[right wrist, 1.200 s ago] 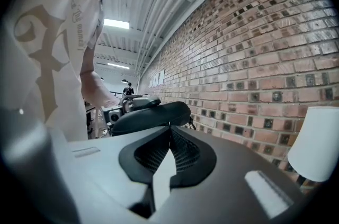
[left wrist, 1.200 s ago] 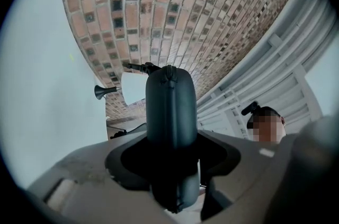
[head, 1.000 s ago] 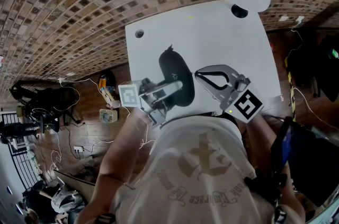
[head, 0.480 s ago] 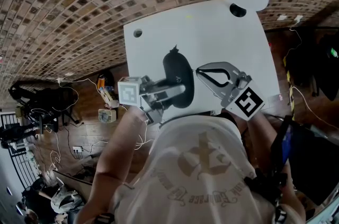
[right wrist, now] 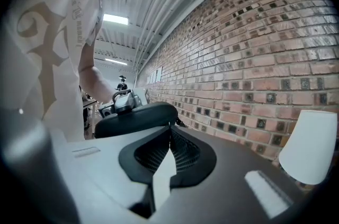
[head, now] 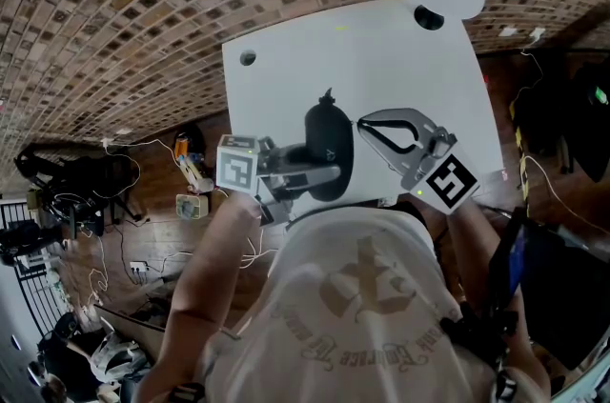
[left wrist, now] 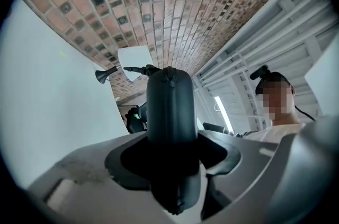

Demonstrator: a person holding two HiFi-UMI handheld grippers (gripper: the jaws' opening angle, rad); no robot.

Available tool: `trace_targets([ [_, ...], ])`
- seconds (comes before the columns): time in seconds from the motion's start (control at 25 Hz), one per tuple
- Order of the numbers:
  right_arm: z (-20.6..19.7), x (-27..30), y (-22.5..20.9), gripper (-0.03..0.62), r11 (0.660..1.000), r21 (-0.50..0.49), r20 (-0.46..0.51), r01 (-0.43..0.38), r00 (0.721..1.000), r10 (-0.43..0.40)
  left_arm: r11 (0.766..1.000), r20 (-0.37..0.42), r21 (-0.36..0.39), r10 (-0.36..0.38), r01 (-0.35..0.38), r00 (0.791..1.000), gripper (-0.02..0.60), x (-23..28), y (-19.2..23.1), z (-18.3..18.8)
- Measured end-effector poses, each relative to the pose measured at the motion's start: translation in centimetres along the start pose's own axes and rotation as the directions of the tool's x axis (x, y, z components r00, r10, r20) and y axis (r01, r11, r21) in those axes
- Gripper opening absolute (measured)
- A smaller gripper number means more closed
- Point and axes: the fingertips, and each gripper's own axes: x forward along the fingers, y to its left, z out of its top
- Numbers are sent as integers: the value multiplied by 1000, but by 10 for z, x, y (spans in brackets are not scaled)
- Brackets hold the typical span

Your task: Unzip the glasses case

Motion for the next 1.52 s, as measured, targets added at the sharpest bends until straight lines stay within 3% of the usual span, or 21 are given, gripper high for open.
trace_targets([
  [0.48,0,1,1,9,1000,-15,-12,-14,1000,14,997,-117,79,23,-14,993,265,-3,-2,-8],
  [0.88,2,2,6,9,999,-25,-28,-32,999,32,991,-237,130,56,-25,970,264,-8,-2,-21],
  [1.2,4,3,7,9,998,-37,-31,-49,998,48,983,-334,180,91,-31,938,262,-11,2,-31],
  [1.4,2,3,13,11,995,-59,-43,-80,996,78,960,-434,277,155,-32,887,259,-20,16,-44],
  [1.52,4,2,16,11,993,-66,-40,-98,995,96,955,-466,297,155,-11,871,259,-22,13,-44],
])
